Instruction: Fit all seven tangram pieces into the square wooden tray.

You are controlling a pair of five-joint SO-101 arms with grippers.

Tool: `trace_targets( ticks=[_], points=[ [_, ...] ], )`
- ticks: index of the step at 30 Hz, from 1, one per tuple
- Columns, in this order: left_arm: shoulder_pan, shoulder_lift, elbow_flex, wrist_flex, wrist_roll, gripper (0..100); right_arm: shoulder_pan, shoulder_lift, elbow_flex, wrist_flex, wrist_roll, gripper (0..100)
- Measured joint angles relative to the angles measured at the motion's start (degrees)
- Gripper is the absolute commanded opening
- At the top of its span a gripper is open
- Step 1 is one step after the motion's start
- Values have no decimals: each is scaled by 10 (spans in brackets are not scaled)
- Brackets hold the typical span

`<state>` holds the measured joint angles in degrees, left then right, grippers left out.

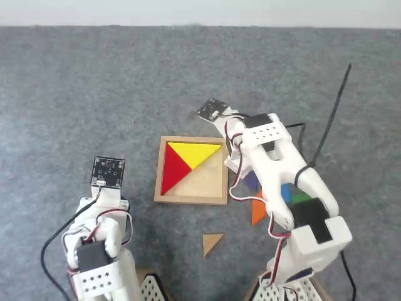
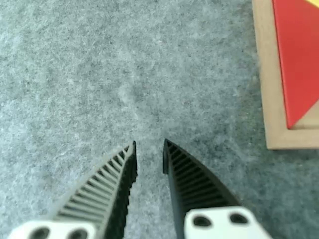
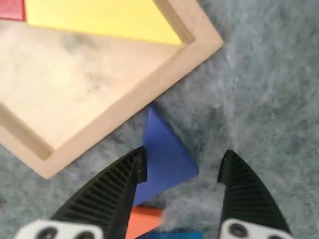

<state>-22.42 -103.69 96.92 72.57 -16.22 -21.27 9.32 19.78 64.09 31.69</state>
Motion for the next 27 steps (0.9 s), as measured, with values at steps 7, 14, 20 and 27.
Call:
trace_targets(
  ticks=[7, 14, 20, 27],
  points=[
    [0, 0, 0, 0, 0, 87, -1, 30, 0, -10, 25, 244],
    [0, 0, 0, 0, 0, 87, -1, 52, -1, -10, 29, 245],
    [0, 0, 0, 0, 0, 87, -1, 52, -1, -4, 30, 242],
    [0, 0, 0, 0, 0, 87, -1, 45, 1, 4, 31, 109]
  ],
)
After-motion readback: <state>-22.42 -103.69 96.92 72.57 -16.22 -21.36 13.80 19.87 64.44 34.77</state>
